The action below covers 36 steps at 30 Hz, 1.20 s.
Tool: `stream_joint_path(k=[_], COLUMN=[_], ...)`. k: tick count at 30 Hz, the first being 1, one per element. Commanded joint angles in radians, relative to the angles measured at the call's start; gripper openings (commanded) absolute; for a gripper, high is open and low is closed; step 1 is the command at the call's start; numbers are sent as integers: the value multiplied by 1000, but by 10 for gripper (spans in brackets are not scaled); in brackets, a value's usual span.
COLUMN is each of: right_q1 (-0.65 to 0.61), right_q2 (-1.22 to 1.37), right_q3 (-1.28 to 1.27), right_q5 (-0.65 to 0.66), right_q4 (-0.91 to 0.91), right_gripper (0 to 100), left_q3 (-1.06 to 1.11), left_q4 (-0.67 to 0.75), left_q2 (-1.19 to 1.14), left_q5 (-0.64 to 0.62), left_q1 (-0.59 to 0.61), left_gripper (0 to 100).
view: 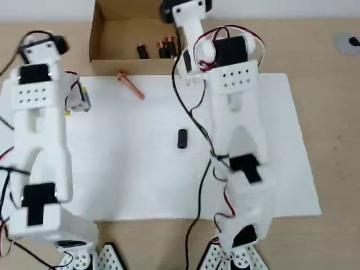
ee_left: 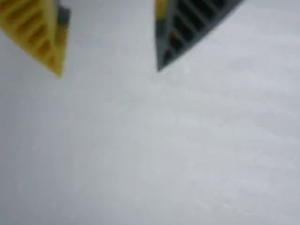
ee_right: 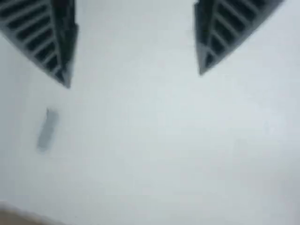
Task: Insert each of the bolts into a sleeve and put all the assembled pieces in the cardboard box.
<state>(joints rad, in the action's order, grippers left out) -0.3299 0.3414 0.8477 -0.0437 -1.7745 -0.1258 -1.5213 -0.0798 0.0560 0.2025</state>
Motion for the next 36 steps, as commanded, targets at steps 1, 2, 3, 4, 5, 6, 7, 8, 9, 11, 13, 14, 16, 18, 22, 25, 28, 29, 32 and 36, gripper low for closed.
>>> stream_joint_path(k=[1, 2, 3, 4, 5, 6, 7, 8, 9, 11, 13, 14, 16, 18, 22, 25, 28, 29, 32, 36], right_q1=[-35, -42, -44, -41, -27, -5, 15, 33, 47, 53, 41, 31, 13, -2, -58, -93, -113, -116, -136, -143], right_q2=[-257, -303, -344, -378, -407, -426, -435, -437, -429, -395, -346, -318, -268, -229, -199, -196, -194, -194, -194, -194], right_q3=[-308, -394, -475, -550, -627, -702, -771, -831, -886, -980, -1032, -1040, -1023, -966, -843, -802, -816, -829, -854, -855], right_q5=[21, 2, -34, -86, -147, -203, -239, -250, -244, -215, -209, -209, -212, -259, -318, -367, -443, -466, -494, -499], right_q4=[-12, 2, 17, 29, 51, 87, 140, 189, 244, 344, 417, 443, 477, 479, 440, 405, 391, 390, 391, 391], right_gripper=[214, 214, 214, 214, 214, 214, 214, 214, 214, 214, 213, 213, 207, 177, 152, 152, 152, 152, 152, 152], left_q3=[-84, -78, -69, -57, -41, -29, -15, -2, 12, 38, 71, 92, 146, 210, 373, 491, 566, 578, 603, 601], left_q4=[-32, -32, -29, -28, -23, -18, -6, 6, 20, 44, 72, 89, 118, 143, 226, 285, 313, 315, 325, 325], left_q2=[-44, -54, -59, -59, -59, -59, -58, -51, -44, -16, 22, 44, 91, 145, 242, 292, 337, 349, 378, 381], left_q5=[54, 57, 54, 54, 55, 51, 51, 49, 49, 40, 37, 37, 43, 43, 44, 61, 63, 63, 61, 58], left_q1=[-11, 0, 8, 15, 25, 32, 40, 49, 60, 81, 103, 110, 120, 115, 87, 66, 55, 55, 57, 57], left_gripper=[139, 139, 139, 139, 139, 138, 138, 138, 138, 122, 102, 97, 96, 96, 96, 96, 96, 96, 96, 96])
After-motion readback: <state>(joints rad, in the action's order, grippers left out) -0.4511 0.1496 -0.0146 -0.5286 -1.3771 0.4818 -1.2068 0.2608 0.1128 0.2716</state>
